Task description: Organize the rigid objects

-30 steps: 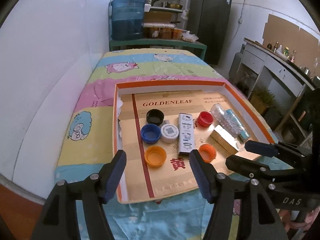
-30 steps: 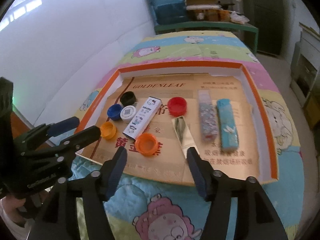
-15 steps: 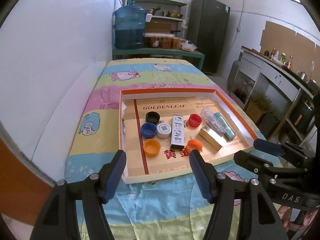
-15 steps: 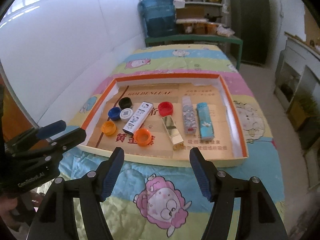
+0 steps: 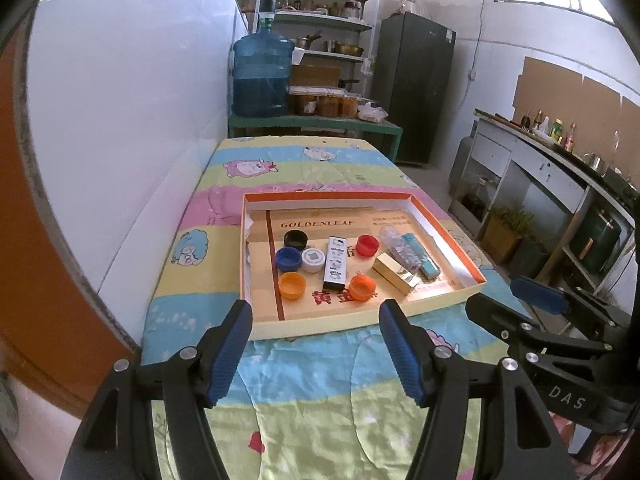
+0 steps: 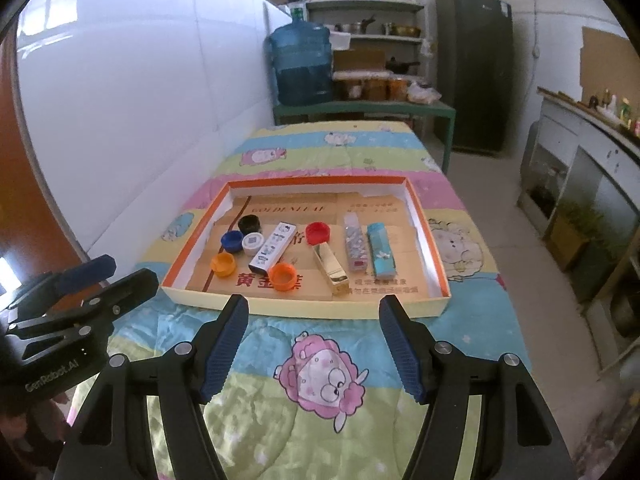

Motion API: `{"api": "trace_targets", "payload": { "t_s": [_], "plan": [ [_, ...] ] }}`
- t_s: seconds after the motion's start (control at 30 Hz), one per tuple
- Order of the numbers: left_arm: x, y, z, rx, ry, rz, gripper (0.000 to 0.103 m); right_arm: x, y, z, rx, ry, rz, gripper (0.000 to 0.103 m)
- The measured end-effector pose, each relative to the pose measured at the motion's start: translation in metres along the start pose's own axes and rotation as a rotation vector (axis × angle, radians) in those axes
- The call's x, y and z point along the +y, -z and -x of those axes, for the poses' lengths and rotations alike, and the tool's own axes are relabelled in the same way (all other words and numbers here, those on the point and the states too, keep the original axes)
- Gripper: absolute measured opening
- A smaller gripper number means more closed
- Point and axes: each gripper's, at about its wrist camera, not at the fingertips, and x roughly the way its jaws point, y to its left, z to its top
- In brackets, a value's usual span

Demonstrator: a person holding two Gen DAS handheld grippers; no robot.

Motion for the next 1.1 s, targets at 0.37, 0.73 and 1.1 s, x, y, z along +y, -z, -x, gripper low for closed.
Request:
{"api": "trace_targets", "payload": {
  "t_s": [0.37,0.73,1.1],
  "plan": [
    [-0.011,0.019,0.038,-0.03,-0.026,0.022,0.065,0.009,0.014,0.031,-0.036,0.054,0.002,0.07],
    [-0.012,0.027,0.071,-0.091,-0.074,0.061,0.064,0.021,0.022,0.068,-0.112,0.111,0.02,0.07],
    [-0.017,0.032,0.107,-0.154,-0.149,0.048,0.062,0.033,0.027,0.106,-0.176,0.124,0.028,0.07]
  ]
}}
